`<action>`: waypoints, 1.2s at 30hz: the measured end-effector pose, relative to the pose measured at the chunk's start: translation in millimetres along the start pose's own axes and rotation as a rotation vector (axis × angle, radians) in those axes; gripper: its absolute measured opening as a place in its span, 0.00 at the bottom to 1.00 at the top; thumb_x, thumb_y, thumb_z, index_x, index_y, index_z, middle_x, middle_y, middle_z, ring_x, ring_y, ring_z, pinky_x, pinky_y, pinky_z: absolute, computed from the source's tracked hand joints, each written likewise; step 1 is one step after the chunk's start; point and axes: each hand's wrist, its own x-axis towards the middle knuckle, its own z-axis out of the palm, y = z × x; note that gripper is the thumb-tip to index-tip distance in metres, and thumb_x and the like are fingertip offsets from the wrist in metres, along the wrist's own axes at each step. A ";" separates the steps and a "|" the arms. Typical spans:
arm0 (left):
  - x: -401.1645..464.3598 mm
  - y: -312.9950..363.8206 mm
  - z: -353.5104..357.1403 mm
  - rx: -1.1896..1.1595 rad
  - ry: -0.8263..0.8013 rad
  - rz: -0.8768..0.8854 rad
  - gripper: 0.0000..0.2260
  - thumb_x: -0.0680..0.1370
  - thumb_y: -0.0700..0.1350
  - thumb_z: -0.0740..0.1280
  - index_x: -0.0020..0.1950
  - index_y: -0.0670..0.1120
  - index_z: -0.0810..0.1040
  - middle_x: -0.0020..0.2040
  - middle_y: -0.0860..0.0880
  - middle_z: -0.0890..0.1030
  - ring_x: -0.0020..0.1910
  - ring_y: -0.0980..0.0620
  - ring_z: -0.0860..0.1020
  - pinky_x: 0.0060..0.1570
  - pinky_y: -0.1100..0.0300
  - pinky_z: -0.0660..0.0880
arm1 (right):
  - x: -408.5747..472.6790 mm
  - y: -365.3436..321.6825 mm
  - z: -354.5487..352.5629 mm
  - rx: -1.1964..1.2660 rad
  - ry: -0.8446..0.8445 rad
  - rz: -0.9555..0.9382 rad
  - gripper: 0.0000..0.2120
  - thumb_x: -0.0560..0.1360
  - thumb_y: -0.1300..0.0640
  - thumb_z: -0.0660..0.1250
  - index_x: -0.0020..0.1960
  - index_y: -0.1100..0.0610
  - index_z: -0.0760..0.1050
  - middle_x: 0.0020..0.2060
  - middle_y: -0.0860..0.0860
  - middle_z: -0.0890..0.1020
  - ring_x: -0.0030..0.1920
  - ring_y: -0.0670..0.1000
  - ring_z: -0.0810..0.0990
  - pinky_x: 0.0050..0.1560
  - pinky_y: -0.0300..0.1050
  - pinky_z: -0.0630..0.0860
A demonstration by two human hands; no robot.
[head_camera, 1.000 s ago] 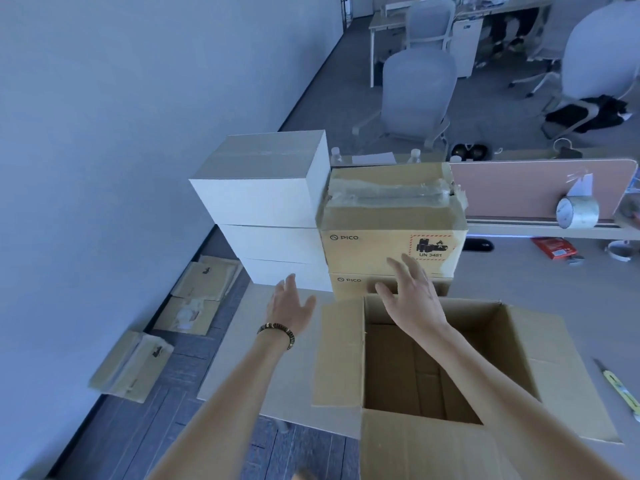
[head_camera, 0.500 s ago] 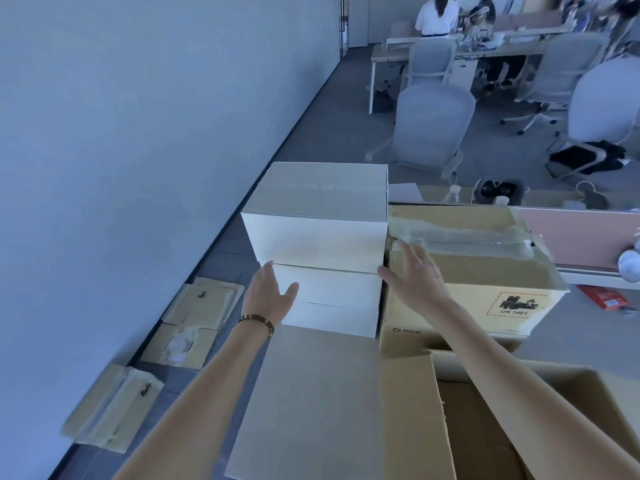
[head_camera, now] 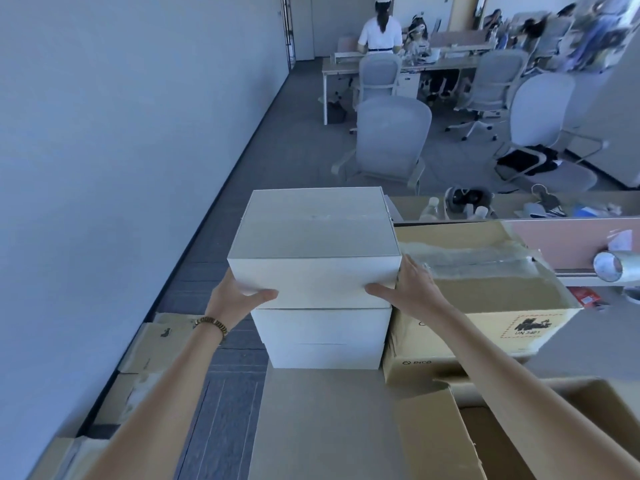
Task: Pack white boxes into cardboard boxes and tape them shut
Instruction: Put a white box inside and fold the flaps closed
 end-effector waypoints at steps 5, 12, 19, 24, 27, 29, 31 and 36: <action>17.1 -2.5 -5.9 -0.068 -0.178 0.016 0.30 0.64 0.51 0.83 0.63 0.57 0.76 0.53 0.62 0.84 0.52 0.64 0.81 0.57 0.59 0.76 | 16.2 3.1 6.4 0.048 0.009 0.013 0.41 0.58 0.29 0.72 0.67 0.41 0.68 0.56 0.42 0.74 0.63 0.49 0.72 0.72 0.55 0.63; 25.9 12.9 -14.4 -0.218 -0.385 0.002 0.19 0.72 0.36 0.76 0.60 0.50 0.78 0.47 0.61 0.86 0.46 0.65 0.83 0.40 0.74 0.76 | 24.9 5.7 7.9 0.101 -0.068 0.027 0.42 0.57 0.32 0.76 0.68 0.33 0.62 0.61 0.44 0.70 0.72 0.55 0.60 0.79 0.58 0.47; 18.0 15.9 -11.7 -0.351 -0.346 -0.019 0.17 0.74 0.37 0.73 0.62 0.47 0.78 0.49 0.58 0.86 0.49 0.62 0.83 0.42 0.70 0.78 | 24.2 -1.7 9.4 0.043 -0.067 -0.002 0.60 0.59 0.32 0.76 0.81 0.44 0.47 0.80 0.46 0.53 0.81 0.51 0.42 0.77 0.56 0.30; 6.9 18.5 -13.8 -0.329 -0.332 -0.005 0.17 0.73 0.39 0.74 0.61 0.48 0.79 0.47 0.60 0.86 0.45 0.65 0.83 0.46 0.70 0.78 | 12.5 -5.1 9.5 0.093 -0.048 0.068 0.65 0.58 0.32 0.78 0.81 0.41 0.40 0.82 0.53 0.46 0.79 0.53 0.32 0.77 0.54 0.32; -6.6 18.0 -15.4 -0.325 -0.322 0.008 0.14 0.75 0.38 0.73 0.58 0.49 0.79 0.43 0.64 0.85 0.41 0.69 0.81 0.36 0.75 0.75 | -5.7 -15.1 3.0 0.142 -0.071 0.085 0.63 0.62 0.39 0.80 0.81 0.42 0.39 0.81 0.51 0.43 0.80 0.55 0.34 0.78 0.55 0.40; -18.1 17.3 -18.1 -0.318 -0.320 0.013 0.15 0.74 0.39 0.74 0.60 0.49 0.79 0.44 0.63 0.85 0.42 0.69 0.81 0.38 0.74 0.76 | -16.7 -18.7 1.5 0.147 -0.064 0.072 0.62 0.64 0.42 0.81 0.81 0.43 0.39 0.81 0.50 0.46 0.80 0.55 0.37 0.78 0.55 0.45; -28.4 14.7 -20.3 -0.339 -0.315 0.005 0.17 0.74 0.39 0.74 0.61 0.48 0.79 0.45 0.62 0.85 0.43 0.68 0.82 0.40 0.73 0.76 | -27.8 -20.3 1.9 0.161 -0.052 0.079 0.63 0.63 0.42 0.81 0.81 0.45 0.39 0.81 0.49 0.47 0.81 0.53 0.40 0.78 0.54 0.48; -56.3 11.2 -27.6 -0.414 -0.339 0.025 0.27 0.64 0.50 0.81 0.60 0.49 0.79 0.49 0.59 0.86 0.48 0.63 0.83 0.44 0.69 0.77 | -45.0 -13.6 10.8 0.150 -0.027 0.046 0.57 0.55 0.33 0.78 0.78 0.38 0.55 0.74 0.43 0.65 0.76 0.50 0.60 0.75 0.56 0.63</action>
